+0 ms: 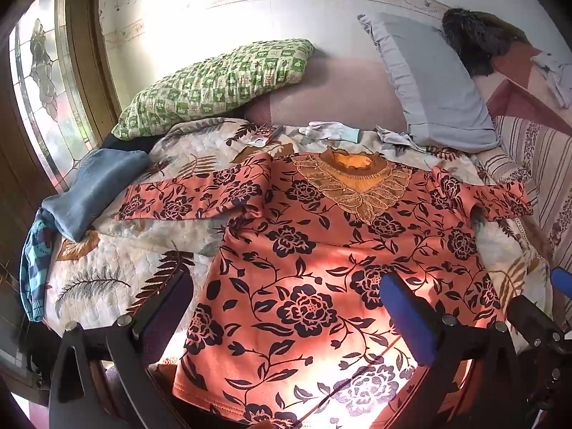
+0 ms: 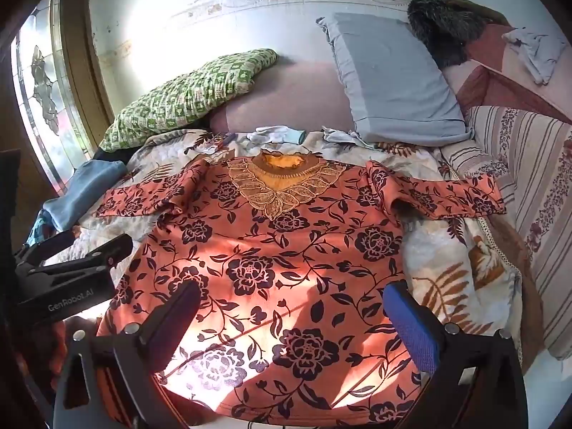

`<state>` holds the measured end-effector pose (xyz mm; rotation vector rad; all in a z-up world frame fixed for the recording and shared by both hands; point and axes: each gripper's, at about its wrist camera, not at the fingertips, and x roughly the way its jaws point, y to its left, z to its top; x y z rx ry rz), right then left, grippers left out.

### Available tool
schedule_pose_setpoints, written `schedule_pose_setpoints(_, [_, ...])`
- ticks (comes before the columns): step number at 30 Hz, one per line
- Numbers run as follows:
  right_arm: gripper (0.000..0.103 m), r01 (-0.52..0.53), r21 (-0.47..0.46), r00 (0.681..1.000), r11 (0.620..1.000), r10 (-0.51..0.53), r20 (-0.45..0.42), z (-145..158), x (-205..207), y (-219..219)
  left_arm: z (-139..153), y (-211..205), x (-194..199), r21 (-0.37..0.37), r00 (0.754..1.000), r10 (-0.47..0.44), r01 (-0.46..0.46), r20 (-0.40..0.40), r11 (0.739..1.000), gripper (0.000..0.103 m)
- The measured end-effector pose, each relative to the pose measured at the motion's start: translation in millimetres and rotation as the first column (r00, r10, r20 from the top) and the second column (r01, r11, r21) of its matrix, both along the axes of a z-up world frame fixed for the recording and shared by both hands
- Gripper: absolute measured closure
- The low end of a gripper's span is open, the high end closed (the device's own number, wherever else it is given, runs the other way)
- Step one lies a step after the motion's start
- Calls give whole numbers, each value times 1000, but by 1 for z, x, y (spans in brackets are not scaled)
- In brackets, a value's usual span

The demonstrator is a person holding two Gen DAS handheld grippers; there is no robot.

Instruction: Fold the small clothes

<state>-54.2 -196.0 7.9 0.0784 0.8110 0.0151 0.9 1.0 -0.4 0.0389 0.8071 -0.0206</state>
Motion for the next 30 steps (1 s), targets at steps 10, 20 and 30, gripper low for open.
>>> schedule_pose_setpoints(10, [0, -7, -33, 999, 999, 8, 37, 1, 6, 3, 5, -2, 1, 17, 1000, 8, -8, 12, 1000, 0])
schedule_pose_setpoints(20, [0, -7, -45, 999, 999, 9, 45, 3, 7, 5, 2, 5, 1, 4, 1000, 19, -19, 10, 1000, 0])
schedule_pose_setpoints(30, [0, -9, -54, 999, 999, 12, 53, 5, 7, 6, 5, 6, 0, -8, 999, 28, -28, 18, 1000, 0])
